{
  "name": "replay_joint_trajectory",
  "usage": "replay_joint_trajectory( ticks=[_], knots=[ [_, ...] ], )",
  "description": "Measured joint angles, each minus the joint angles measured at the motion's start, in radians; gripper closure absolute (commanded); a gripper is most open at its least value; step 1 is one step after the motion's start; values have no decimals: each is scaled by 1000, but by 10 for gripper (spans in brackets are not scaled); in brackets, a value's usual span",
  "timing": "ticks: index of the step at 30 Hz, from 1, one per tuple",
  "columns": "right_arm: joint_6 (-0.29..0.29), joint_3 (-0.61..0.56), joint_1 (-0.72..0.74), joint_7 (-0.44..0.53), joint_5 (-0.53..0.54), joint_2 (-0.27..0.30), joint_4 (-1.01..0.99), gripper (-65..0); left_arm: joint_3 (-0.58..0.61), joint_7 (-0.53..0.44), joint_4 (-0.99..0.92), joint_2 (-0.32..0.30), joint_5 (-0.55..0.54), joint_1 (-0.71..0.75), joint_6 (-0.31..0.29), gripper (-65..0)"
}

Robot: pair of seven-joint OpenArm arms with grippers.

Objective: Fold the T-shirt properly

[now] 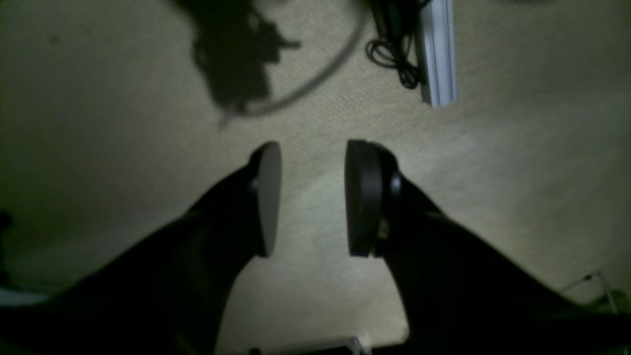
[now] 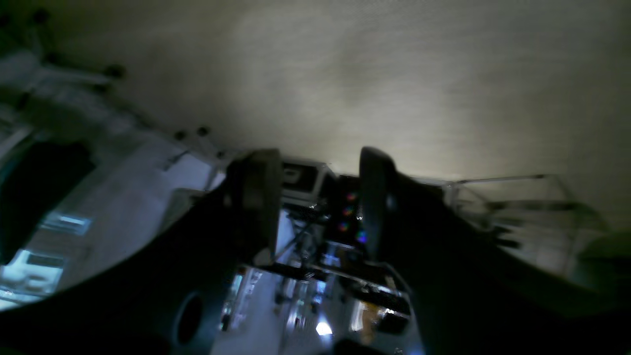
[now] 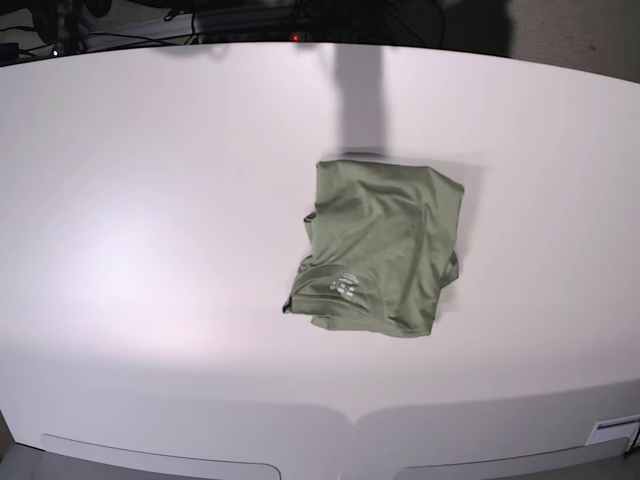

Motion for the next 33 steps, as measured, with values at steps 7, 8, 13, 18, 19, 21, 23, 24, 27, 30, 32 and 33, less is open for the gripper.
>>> replay_joint_trajectory(
  ticks=[7,8,13,18,19,21,23,24,27,30,32,33],
  knots=[
    [-220,-167,177,311,-109,-18,-124,-265,3,-44,-155,75,6,-39,-4,-215],
    [-245,-185,183,334,-110,-17,-124,-265,3,-48,-147,76,5,-33,-4,-215],
    [-261,-220,191,372,-63,-17,-128,-265,0,-37,-94,72,3,-8,0,-215],
    [-253,-220,196,379,-27,-17,-125,-265,-3,-57,-74,82,6,51,0,-215],
    [-254,-220,196,396,-27,-16,-125,-265,-3,-60,-75,85,6,58,0,-215],
    [-254,-220,194,436,-27,-17,-122,-265,-3,-56,-76,94,36,59,4,-215],
    [-260,-220,194,441,-27,-16,-114,-265,-3,-61,-74,109,48,47,56,-215],
    [-260,-220,194,442,-27,-16,-107,-265,-3,-62,-72,117,45,41,91,-215],
    [-259,-220,194,441,-27,-17,-92,-265,-3,-64,-71,141,48,31,169,-215],
    [-260,-220,194,441,-28,-17,-74,-265,-3,-59,-74,152,48,26,190,-215],
    [-260,-220,194,442,-27,-17,-65,-265,-3,-48,-77,152,13,5,189,-215],
    [-260,-220,194,442,-27,-17,-61,-265,-3,-52,-77,152,-11,-8,191,-215]
  ],
)
